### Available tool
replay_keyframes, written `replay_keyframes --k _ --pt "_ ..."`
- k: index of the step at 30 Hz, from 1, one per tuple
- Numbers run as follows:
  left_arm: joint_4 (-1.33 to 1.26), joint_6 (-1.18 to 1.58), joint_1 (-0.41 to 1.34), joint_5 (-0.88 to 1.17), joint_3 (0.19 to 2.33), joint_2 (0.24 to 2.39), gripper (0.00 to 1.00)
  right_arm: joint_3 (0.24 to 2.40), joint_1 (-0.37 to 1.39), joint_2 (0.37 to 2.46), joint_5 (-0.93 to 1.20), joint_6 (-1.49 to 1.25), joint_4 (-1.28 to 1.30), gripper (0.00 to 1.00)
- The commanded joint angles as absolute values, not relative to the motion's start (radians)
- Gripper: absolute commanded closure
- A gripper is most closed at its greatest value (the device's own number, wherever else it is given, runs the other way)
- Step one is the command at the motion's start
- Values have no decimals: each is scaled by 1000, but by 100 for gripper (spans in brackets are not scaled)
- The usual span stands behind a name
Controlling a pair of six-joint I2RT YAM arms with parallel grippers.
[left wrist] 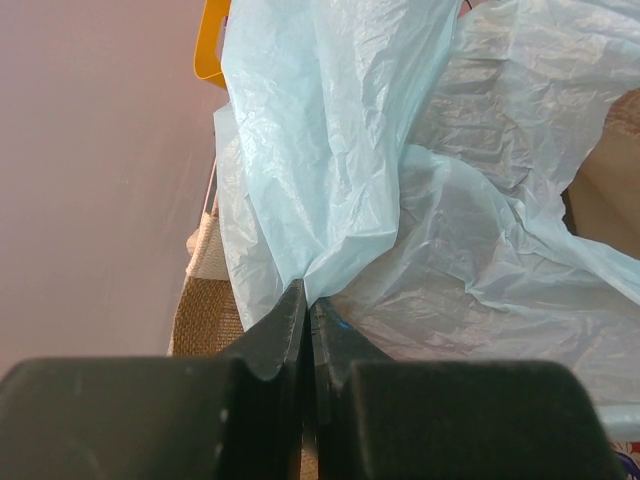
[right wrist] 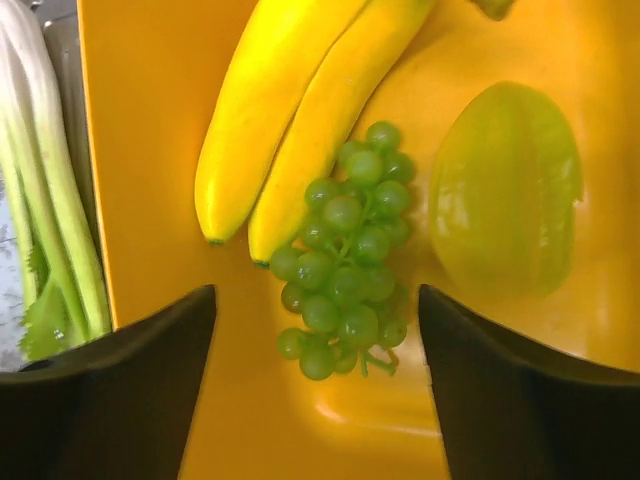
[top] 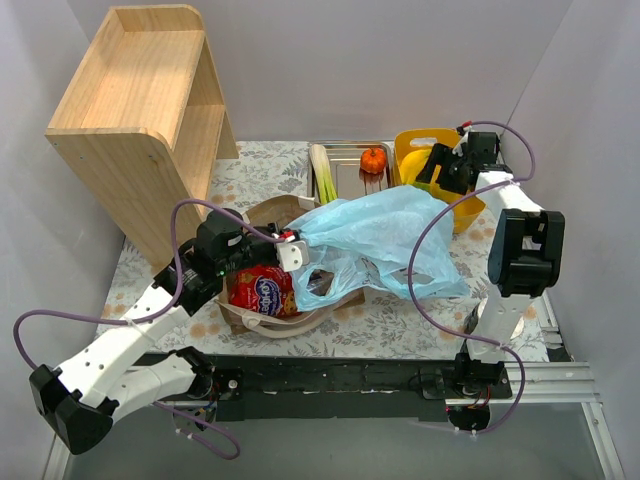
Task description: Untie the knot of the grocery bags and take out the mixed food
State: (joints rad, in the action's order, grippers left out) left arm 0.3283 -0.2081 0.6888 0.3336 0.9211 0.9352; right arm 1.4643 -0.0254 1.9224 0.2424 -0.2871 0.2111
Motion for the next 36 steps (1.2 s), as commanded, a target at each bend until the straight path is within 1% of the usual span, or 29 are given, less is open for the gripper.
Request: replay_keyframes --k 1,3,6,7,8,9,10,13,14,15,17,20,23,26,28,31,36 --pt "295 -196 686 351 953 930 100 1462 -28 1800 325 -250 161 6" --pt "267 -187 686 356 950 931 100 1468 -38 1745 344 -227 158 2" --pt "233 -180 686 367 953 936 100 1473 -55 1651 423 -175 153 2" --pt "224 -163 686 373 960 942 100 1474 -60 1623 460 -108 159 2" --pt "207 -153 686 379 965 948 100 1476 -66 1599 545 -69 175 2" --pt "201 -143 686 383 969 953 100 1476 -66 1551 590 -34 216 2" --pt "195 -121 686 408 994 969 100 1464 -69 1528 679 -3 242 2" --pt "192 -88 689 472 1038 1002 100 1434 -74 1428 783 78 345 2" --pt "190 -68 690 489 1064 1026 100 1436 -72 1383 869 112 379 2" --pt "192 -61 690 508 1074 1037 100 1439 -74 1359 911 151 423 2" --pt "192 -22 690 552 1094 1074 100 1459 -74 1295 975 289 556 2" --pt "207 32 690 598 1132 1120 100 1503 -74 1224 974 461 719 2" --pt "233 127 690 592 1195 1207 100 1513 -74 1175 945 534 851 2" --pt "261 234 690 560 1270 1310 100 1459 -74 1126 928 569 929 2" --pt "270 297 690 568 1311 1365 100 1385 -74 1100 957 604 952 2" --pt "217 357 690 589 1313 1397 100 1280 -68 1055 959 656 969 2" --pt "158 423 690 621 1345 1449 100 1200 29 1057 924 706 977 2"
